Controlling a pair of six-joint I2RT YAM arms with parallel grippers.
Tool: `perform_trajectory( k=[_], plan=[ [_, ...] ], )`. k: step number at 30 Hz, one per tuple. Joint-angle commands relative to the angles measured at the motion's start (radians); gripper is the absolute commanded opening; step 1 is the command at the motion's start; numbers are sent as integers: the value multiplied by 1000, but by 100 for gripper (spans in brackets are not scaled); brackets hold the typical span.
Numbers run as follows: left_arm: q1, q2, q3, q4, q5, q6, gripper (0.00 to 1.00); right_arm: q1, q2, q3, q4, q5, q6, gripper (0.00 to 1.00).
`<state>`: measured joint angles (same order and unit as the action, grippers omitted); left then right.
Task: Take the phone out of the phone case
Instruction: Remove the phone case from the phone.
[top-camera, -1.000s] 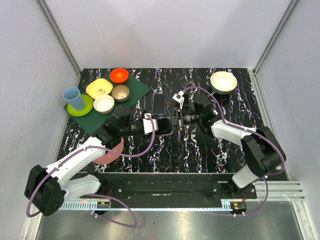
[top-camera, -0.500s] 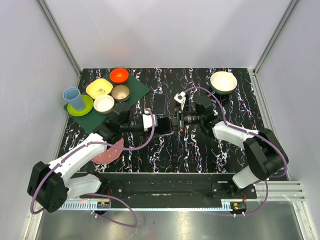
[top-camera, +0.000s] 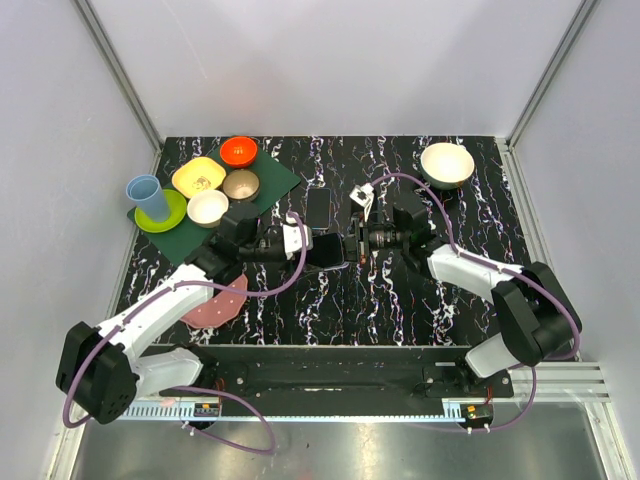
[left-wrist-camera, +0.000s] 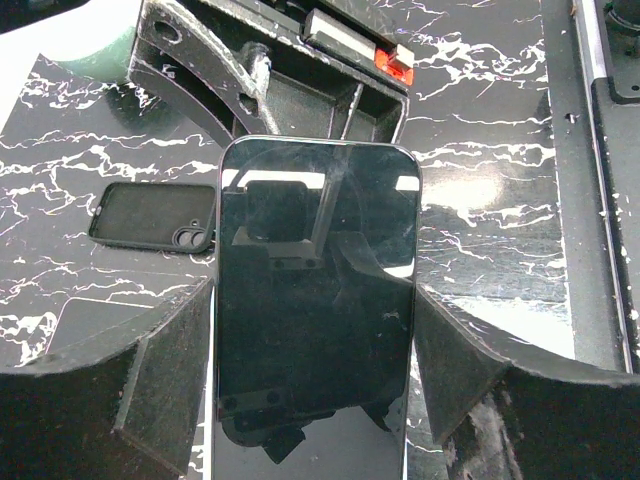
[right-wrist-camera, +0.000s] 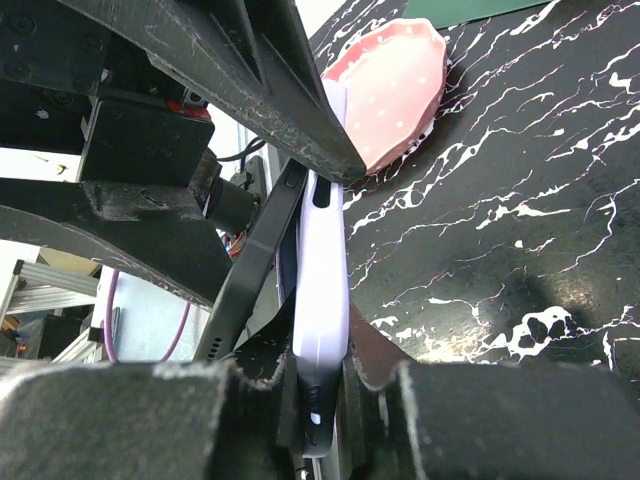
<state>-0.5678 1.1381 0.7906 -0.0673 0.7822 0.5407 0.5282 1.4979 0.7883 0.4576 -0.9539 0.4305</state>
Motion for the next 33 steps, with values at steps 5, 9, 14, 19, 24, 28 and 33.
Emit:
perform_trajectory(
  k=[5,9,14,19,24,28,33],
  plan=[
    [-7,-32,13,-29,86,1,22,-8,-16,78,24,53,-15,0],
    [-14,-72,-4,-25,46,42,15,-17,18,95,24,27,45,0],
    [-29,-110,-30,-23,37,85,10,-19,53,107,36,-8,96,0],
    [-49,-126,-51,-22,34,122,0,-28,71,121,23,-36,136,0],
    [-63,-143,-67,-23,28,165,0,-34,85,137,-16,-40,148,0],
    [-67,-155,-71,-40,29,192,0,-43,116,160,-54,-51,163,0],
    [-70,-167,-70,-60,49,214,0,-48,136,177,-94,-51,154,0]
  ],
)
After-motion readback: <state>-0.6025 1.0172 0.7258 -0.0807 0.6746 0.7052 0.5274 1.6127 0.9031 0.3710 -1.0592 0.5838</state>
